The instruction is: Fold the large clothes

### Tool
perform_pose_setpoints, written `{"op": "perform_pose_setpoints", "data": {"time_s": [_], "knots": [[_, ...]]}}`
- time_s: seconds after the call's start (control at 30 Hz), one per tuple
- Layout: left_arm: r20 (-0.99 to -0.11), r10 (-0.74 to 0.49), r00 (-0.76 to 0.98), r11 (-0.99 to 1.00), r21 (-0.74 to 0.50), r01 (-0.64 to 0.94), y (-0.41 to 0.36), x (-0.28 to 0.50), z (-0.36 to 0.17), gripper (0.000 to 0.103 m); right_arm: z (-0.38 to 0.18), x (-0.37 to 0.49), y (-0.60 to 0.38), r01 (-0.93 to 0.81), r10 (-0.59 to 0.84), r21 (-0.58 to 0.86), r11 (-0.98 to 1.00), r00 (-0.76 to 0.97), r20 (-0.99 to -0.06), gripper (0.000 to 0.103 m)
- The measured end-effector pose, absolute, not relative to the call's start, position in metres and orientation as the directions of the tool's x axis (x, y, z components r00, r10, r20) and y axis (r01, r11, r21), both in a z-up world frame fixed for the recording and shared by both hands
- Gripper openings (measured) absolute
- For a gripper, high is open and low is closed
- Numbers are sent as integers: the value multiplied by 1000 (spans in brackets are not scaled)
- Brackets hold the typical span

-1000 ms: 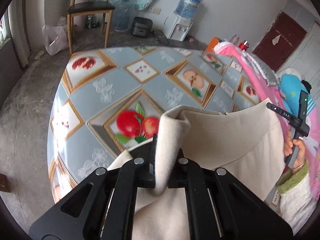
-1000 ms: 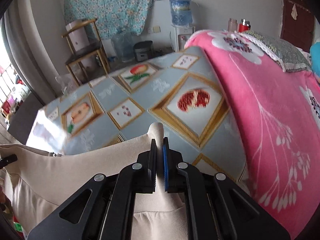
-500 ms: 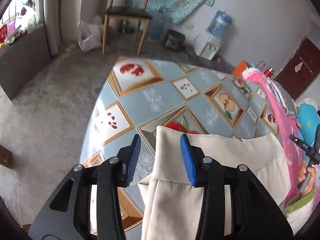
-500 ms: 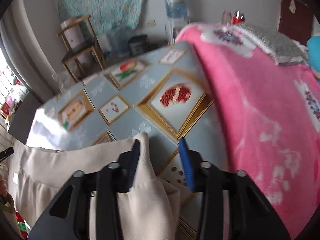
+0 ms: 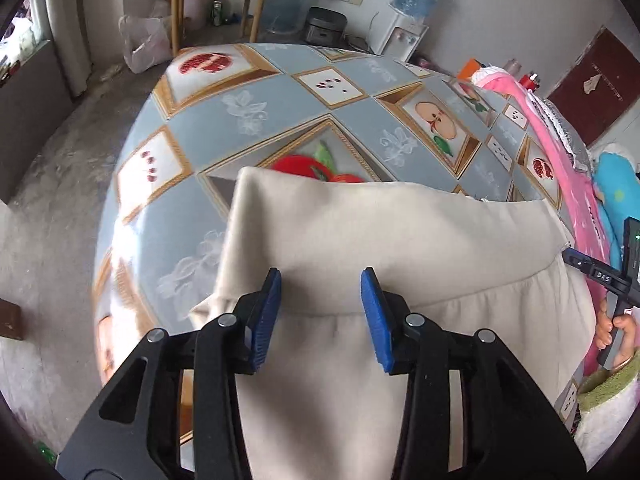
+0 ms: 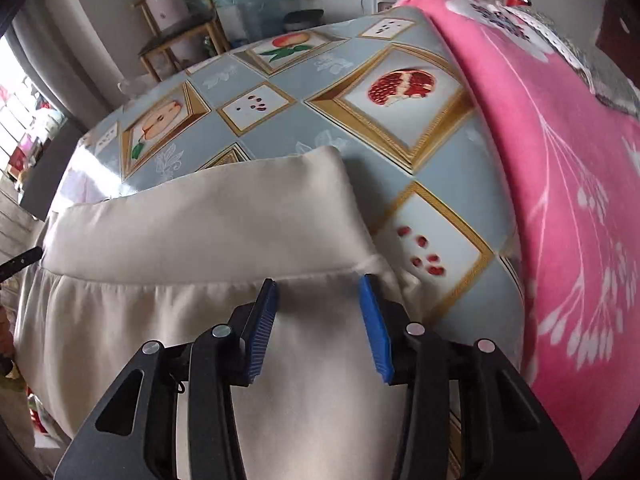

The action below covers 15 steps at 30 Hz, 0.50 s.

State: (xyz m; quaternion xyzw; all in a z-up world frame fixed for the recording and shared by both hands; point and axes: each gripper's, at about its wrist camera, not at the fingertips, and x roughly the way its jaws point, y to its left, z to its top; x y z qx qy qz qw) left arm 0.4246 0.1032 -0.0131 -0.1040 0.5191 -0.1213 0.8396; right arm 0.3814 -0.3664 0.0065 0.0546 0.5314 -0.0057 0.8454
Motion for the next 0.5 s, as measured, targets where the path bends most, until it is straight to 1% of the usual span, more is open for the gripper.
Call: {"op": "perform_pose_setpoints", "data": {"time_s": [0.07,0.13,0.17,0.2,0.27,0.33,0.4,0.43,0.47,0.5], "knots": [[-838,-297,458,954,-277,113,105,410,3,40,27,362,-362,65,41,81,995,473,-880,42],[-816,-316,484,949,-266,172,100,385,24,40,48,338,-352,35,50,79,996,510,-859,43],[-804,-338,489,941,-266,211,95,370,32,42,55,327,-347,16,68,89,996,524,-849,43],[-798,-352,490,934,-264,240,91,357,36,46,65,307,-337,-26,93,94,995,548,-831,43],[-794,-353,495,928,-230,293,81,327,37,49,70,280,-326,-60,111,93,994,562,-820,43],[-810,-321,490,936,-194,293,76,311,22,49,53,261,-323,-56,106,90,994,547,-830,43],[-839,-273,472,950,-157,269,76,304,-2,49,21,258,-332,1,71,82,997,486,-871,43],[-847,-263,462,954,-156,256,78,304,-11,50,10,257,-339,29,87,113,993,469,-879,43],[-845,-266,464,955,-165,247,81,301,-14,51,6,254,-345,51,114,158,986,485,-867,43],[-834,-266,483,956,-165,241,85,298,-14,51,9,254,-346,64,117,170,983,494,-862,43]]}}
